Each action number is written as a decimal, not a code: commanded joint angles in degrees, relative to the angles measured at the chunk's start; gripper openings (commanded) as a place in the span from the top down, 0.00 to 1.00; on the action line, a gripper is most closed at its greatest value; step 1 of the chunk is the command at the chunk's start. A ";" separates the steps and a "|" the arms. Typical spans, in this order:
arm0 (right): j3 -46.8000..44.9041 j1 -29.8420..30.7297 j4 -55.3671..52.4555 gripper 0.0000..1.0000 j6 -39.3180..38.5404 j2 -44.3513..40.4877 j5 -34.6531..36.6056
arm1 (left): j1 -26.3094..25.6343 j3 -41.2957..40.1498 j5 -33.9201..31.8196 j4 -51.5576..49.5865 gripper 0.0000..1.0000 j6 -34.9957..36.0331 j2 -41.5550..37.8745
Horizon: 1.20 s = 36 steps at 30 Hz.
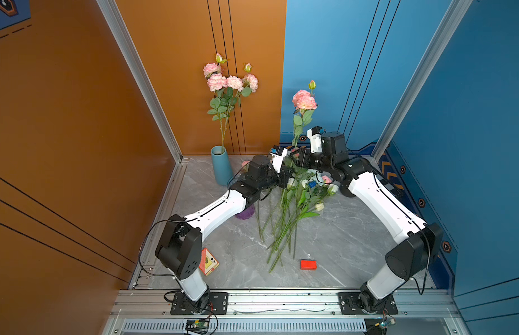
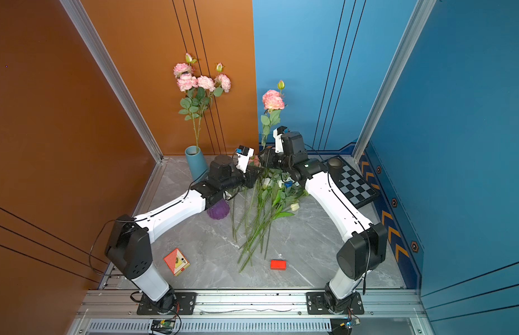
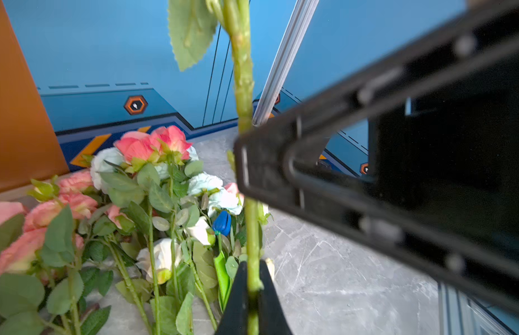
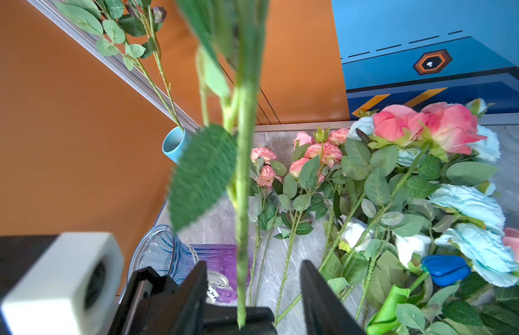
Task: Place the pink flowers into the vase
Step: Place the flower in the vase.
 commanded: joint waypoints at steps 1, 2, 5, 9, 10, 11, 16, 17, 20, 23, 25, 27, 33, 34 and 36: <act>-1.93 -0.85 1.46 0.25 -0.59 -3.91 1.57 | 1.12 3.65 -4.95 1.22 1.00 4.74 0.15; -2.60 -1.25 1.47 0.18 -0.69 -4.67 1.59 | 1.58 4.39 -5.83 1.85 1.00 5.78 0.27; -4.78 -2.41 1.51 0.02 -0.61 -6.51 1.63 | 3.15 7.53 -7.84 3.22 1.00 8.88 0.72; -7.14 -3.47 1.51 0.00 -0.53 -8.14 0.92 | 5.95 12.71 -11.60 6.05 1.00 12.71 1.86; -7.64 -3.61 1.52 0.00 -0.53 -8.43 0.69 | 6.87 14.36 -12.34 6.59 1.00 13.61 2.31; -8.02 -3.73 1.53 0.00 -0.53 -8.69 0.46 | 7.89 15.95 -13.11 7.19 1.00 14.53 2.58; -9.69 -3.83 1.42 0.00 -0.53 -9.01 -1.51 | 12.70 21.28 -18.10 13.54 1.00 19.97 4.12; -9.86 -3.79 1.49 0.00 -0.53 -8.94 -1.96 | 13.97 22.48 -18.97 14.45 1.00 20.90 4.63; -10.36 -3.35 1.55 0.00 -0.52 -8.57 -2.51 | 17.86 25.66 -20.45 16.99 1.00 22.29 6.11; -10.20 -2.45 1.51 0.00 -0.44 -7.46 -3.07 | 21.61 27.58 -21.76 19.99 1.00 21.93 7.24; -9.78 -1.74 1.52 0.00 -0.51 -6.65 -3.20 | 23.70 28.43 -22.43 21.49 1.00 21.51 8.06; -9.22 -1.13 1.51 0.00 -0.62 -5.83 -3.20 | 25.24 29.28 -22.89 22.28 1.00 21.32 8.97; -7.01 0.71 1.47 0.00 -0.62 -2.72 -3.64 | 27.68 30.96 -23.36 25.01 1.00 20.01 12.60; -6.70 0.95 1.44 0.00 -0.57 -2.45 -3.64 | 27.95 31.09 -23.42 25.42 1.00 19.92 13.22; -6.43 1.31 1.31 0.00 -0.66 -2.31 -3.65 | 28.62 31.18 -23.35 26.10 1.00 19.50 14.18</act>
